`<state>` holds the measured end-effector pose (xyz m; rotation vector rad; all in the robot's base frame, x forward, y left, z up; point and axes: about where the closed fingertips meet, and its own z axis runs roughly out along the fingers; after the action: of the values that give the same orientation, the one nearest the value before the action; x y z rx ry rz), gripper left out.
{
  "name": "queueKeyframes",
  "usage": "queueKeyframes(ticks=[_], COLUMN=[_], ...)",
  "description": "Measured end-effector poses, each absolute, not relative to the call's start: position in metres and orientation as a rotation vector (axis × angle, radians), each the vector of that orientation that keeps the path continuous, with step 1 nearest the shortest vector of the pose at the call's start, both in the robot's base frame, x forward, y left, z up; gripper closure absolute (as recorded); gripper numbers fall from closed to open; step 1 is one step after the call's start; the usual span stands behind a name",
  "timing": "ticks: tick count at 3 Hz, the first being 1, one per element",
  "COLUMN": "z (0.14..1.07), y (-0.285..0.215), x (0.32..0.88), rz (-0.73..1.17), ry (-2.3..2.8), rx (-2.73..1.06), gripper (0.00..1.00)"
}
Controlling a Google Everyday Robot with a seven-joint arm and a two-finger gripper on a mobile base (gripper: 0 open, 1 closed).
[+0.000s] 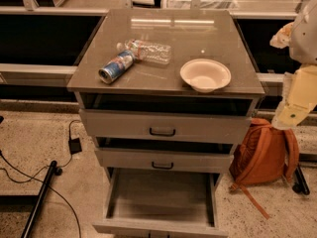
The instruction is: Place redbull can into bottom drawer
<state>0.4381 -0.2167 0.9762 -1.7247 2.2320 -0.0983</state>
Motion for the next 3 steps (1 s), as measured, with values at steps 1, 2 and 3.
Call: queueKeyframes(ticks=[1,2,3], z=[0.975,0.968,0.952], y=[-0.21,-0.151,-0.02], x=[0.441,0.462,0.466], rz=[-0.103,-0.141,-0.272], ry=[2.213,2.04,1.612], rx=[-1.749,-1.955,-2.289], gripper=[0.0,0.0,0.0])
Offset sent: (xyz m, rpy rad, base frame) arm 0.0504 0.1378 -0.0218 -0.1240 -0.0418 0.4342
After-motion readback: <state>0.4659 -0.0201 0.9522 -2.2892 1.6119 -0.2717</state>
